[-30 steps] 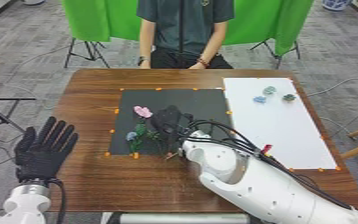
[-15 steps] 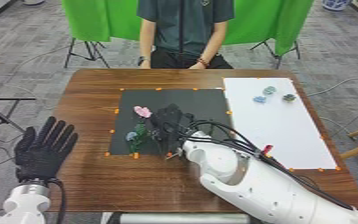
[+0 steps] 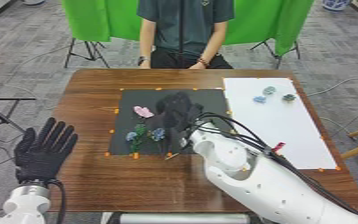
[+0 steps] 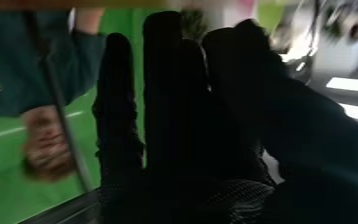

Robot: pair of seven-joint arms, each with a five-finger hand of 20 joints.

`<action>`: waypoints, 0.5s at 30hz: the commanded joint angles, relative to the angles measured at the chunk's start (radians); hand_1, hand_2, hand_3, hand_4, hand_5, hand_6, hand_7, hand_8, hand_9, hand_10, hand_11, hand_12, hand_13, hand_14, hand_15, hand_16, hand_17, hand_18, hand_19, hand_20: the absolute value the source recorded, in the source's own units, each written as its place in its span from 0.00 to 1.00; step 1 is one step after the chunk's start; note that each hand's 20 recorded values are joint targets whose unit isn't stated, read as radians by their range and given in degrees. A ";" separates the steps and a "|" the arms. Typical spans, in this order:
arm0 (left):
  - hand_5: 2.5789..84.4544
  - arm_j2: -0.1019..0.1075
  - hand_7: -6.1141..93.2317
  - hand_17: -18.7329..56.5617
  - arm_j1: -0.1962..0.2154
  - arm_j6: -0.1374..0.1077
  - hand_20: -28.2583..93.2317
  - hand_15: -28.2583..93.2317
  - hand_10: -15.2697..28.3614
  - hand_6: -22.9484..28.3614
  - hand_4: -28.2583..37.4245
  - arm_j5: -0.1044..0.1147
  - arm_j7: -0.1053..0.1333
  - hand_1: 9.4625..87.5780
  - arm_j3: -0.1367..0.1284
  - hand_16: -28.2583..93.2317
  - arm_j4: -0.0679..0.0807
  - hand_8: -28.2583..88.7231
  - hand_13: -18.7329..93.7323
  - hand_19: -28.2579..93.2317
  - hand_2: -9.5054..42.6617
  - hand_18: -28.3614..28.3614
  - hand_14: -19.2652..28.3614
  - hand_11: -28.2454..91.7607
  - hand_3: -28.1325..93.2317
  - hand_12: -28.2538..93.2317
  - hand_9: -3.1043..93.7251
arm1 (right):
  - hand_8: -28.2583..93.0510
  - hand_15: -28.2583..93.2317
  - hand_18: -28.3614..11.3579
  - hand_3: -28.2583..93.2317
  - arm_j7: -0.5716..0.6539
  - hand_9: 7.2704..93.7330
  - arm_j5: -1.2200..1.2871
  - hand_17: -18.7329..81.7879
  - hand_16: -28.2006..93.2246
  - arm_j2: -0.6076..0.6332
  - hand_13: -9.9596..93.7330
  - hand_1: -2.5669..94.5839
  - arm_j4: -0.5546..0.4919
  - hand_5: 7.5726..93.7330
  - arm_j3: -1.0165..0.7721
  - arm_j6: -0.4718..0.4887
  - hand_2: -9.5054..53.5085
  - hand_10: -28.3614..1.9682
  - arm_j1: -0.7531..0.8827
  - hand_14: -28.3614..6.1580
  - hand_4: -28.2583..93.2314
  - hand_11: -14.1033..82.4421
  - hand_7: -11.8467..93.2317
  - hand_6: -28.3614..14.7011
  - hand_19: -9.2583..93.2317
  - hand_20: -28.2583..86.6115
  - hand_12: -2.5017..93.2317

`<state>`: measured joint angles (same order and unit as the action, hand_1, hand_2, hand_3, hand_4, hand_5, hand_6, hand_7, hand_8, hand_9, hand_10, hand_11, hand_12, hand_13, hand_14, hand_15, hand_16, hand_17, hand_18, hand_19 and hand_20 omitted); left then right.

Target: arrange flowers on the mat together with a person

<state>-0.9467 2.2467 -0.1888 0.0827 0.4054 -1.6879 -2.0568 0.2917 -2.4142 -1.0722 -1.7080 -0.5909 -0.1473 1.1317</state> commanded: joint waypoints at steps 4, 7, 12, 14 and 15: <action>0.51 -0.011 0.14 0.19 0.034 0.003 0.30 0.47 0.64 0.58 0.00 -0.003 0.004 0.24 -0.032 0.17 -0.009 0.16 0.43 0.49 0.44 0.71 0.72 0.35 0.83 0.28 0.46 | 0.11 0.38 0.31 0.86 -0.120 0.60 0.745 0.48 0.40 0.135 0.64 0.39 -0.202 0.63 -0.462 0.006 0.23 0.54 0.293 0.48 0.03 0.24 0.31 0.62 0.46 0.42 0.17; 0.51 -0.011 0.14 0.19 0.035 0.003 0.30 0.46 0.64 0.58 0.00 -0.002 0.007 0.24 -0.035 0.17 -0.009 0.16 0.43 0.49 0.43 0.71 0.72 0.35 0.83 0.28 0.46 | 0.11 0.35 0.29 0.85 -0.137 0.56 0.957 0.45 0.39 0.149 0.57 0.38 -0.221 0.60 -0.594 0.027 0.27 0.52 0.381 0.42 0.03 0.23 0.29 0.59 0.43 0.42 0.16; 0.51 -0.007 0.14 0.19 0.028 0.003 0.30 0.46 0.64 0.59 0.00 -0.001 0.007 0.24 -0.033 0.17 -0.007 0.16 0.43 0.49 0.43 0.71 0.71 0.35 0.83 0.28 0.46 | 0.12 0.33 0.31 0.85 -0.217 0.49 1.237 0.41 0.37 0.180 0.49 0.36 -0.235 0.55 -0.773 0.046 0.30 0.52 0.515 0.40 0.03 0.21 0.27 0.57 0.36 0.40 0.14; 0.51 -0.005 0.14 0.19 0.032 0.004 0.30 0.46 0.63 0.58 0.00 0.000 0.008 0.24 -0.036 0.17 -0.009 0.16 0.43 0.49 0.43 0.71 0.71 0.35 0.83 0.28 0.46 | 0.13 0.32 0.33 0.85 -0.239 0.46 1.320 0.40 0.36 0.193 0.47 0.35 -0.245 0.54 -0.831 0.039 0.31 0.52 0.568 0.40 0.03 0.20 0.26 0.57 0.33 0.40 0.14; 0.51 -0.005 0.14 0.19 0.033 0.008 0.30 0.46 0.63 0.58 0.00 -0.002 0.011 0.24 -0.037 0.17 -0.009 0.16 0.43 0.49 0.43 0.71 0.71 0.35 0.84 0.28 0.46 | 0.13 0.32 0.33 0.85 -0.253 0.46 1.351 0.40 0.36 0.195 0.46 0.35 -0.247 0.53 -0.866 0.053 0.31 0.52 0.595 0.41 0.03 0.20 0.26 0.56 0.33 0.40 0.14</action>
<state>-0.9488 2.2660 -0.1887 0.0823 0.4126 -1.7189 -2.0621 0.1091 -1.6498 -0.9452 -1.9481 -1.2786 -0.0778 1.5410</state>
